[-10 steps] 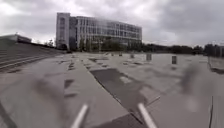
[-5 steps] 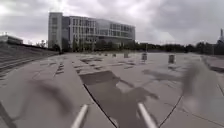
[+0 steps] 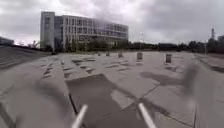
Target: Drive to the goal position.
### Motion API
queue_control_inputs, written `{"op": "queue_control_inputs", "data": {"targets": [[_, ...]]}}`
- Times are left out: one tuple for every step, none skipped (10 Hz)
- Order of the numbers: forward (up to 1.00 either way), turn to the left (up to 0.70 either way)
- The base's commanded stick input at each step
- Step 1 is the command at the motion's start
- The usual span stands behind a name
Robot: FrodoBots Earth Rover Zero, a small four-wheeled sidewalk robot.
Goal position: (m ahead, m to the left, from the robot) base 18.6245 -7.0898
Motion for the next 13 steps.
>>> {"op": "queue_control_inputs", "data": {"targets": [[1.00,-0.27],[1.00,-0.27],[1.00,-0.27],[1.00,-0.27],[1.00,-0.27],[1.00,-0.27],[1.00,-0.27],[1.00,-0.27],[1.00,-0.27],[1.00,-0.27],[1.00,-0.27],[1.00,-0.27],[1.00,-0.27]]}}
